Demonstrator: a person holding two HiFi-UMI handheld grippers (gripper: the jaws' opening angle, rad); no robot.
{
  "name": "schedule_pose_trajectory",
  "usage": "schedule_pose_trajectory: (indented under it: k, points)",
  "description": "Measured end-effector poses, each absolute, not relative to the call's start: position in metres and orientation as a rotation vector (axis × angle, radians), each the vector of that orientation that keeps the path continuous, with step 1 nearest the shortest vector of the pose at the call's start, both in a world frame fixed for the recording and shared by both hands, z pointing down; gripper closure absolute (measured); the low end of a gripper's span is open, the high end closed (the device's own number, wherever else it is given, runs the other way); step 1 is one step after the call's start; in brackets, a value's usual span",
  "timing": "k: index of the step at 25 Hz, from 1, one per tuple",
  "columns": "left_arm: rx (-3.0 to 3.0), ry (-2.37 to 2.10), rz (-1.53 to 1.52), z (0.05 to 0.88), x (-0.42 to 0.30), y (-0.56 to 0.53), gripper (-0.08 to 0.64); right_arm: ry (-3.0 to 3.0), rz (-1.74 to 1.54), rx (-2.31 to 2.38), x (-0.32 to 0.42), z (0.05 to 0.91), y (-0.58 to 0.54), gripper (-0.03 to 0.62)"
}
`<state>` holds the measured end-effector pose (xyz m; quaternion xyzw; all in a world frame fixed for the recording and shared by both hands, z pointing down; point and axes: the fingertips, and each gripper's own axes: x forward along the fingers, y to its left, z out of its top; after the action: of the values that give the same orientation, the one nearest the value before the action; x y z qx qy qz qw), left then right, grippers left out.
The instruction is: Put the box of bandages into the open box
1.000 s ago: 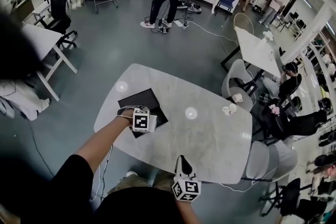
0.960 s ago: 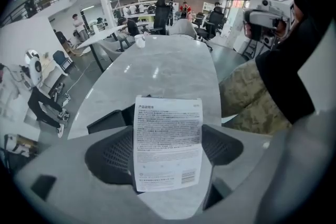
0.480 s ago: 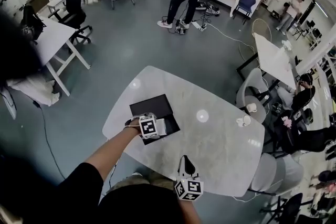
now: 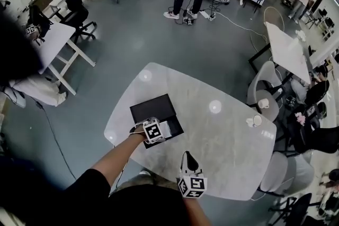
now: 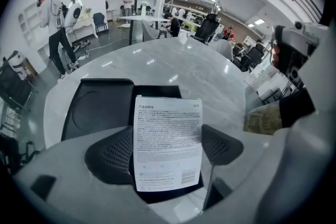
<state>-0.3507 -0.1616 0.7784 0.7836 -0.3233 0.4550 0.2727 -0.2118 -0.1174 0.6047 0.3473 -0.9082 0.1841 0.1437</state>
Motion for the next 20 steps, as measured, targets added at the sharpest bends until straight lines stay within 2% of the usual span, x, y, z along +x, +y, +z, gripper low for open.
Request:
schedule_pose_trajectory:
  k: [8, 20]
  points:
    - [1.980, -0.804, 1.264, 0.818, -0.339, -0.163, 0.144, -2.593, 0.591, 0.964, -0.200, 0.620, -0.145, 0.580]
    - [1.971, -0.772, 1.283, 0.831, -0.320, -0.172, 0.144, -2.559, 0.644, 0.919, -0.187, 0.640, -0.148, 0.580]
